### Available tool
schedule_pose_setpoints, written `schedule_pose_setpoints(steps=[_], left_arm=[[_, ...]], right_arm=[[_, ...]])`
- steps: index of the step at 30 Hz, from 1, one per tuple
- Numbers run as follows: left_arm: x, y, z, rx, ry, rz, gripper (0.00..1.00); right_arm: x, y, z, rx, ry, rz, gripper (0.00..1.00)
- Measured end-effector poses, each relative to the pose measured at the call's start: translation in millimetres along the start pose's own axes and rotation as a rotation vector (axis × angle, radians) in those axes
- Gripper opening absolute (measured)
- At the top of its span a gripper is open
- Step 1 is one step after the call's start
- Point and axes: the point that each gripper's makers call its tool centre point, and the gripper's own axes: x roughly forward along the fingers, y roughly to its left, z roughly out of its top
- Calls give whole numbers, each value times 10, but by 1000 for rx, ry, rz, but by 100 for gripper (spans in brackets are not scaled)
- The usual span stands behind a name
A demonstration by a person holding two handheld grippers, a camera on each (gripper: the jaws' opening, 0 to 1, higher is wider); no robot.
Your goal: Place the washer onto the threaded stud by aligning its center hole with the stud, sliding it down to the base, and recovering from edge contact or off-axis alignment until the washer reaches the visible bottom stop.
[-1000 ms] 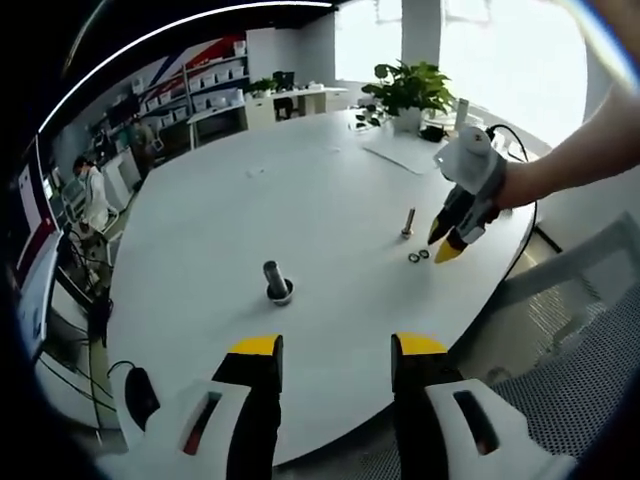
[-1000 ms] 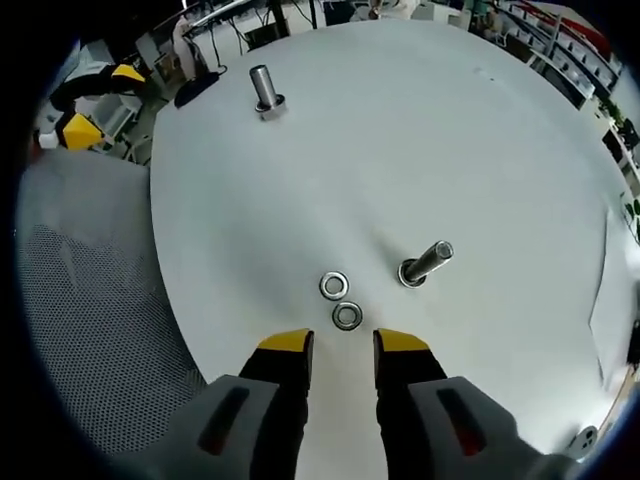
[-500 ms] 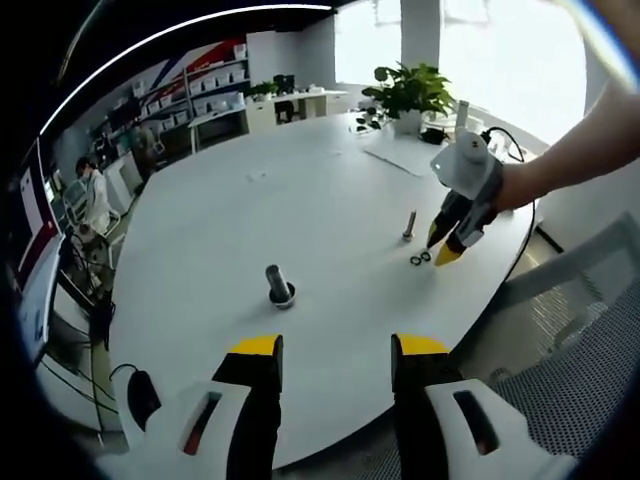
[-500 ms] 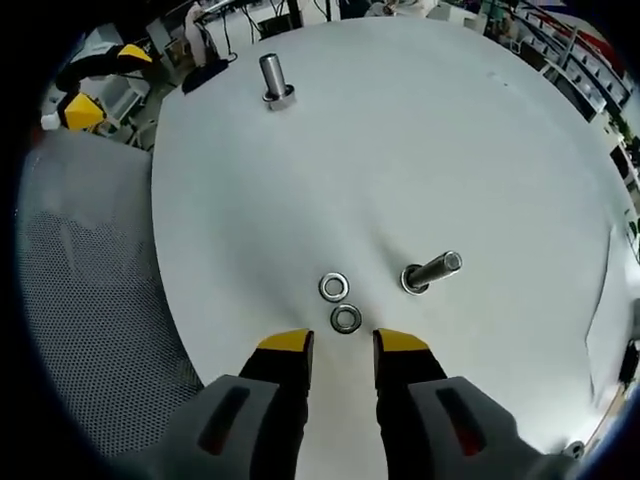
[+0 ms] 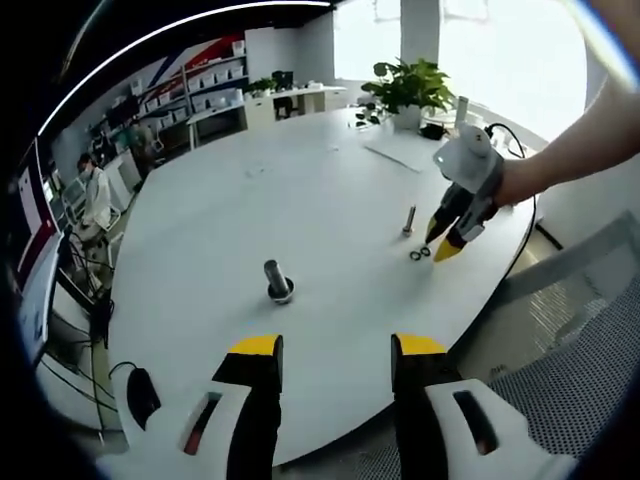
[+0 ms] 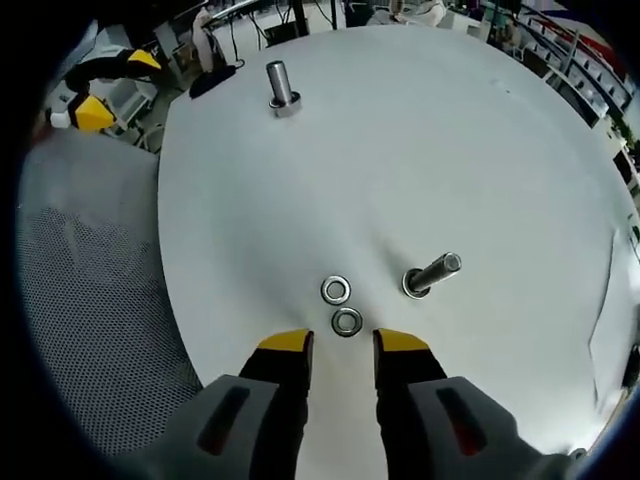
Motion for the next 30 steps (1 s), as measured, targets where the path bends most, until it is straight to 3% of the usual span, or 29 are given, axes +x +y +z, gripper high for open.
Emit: schedule_pose_setpoints(steps=[2, 13, 24, 30], left_arm=[[2, -6, -4, 1, 2, -3, 42], [-1, -30, -11, 7, 8, -10, 41], [0, -32, -7, 13, 5, -12, 41], [12, -11, -8, 13, 3, -9, 41]], right_arm=[[2, 3, 6, 10, -3, 4, 25], [20, 5, 21, -134, 63, -38, 23], [38, 40, 64, -198, 126, -20, 22], [50, 86, 74, -286, 203, -11, 19]])
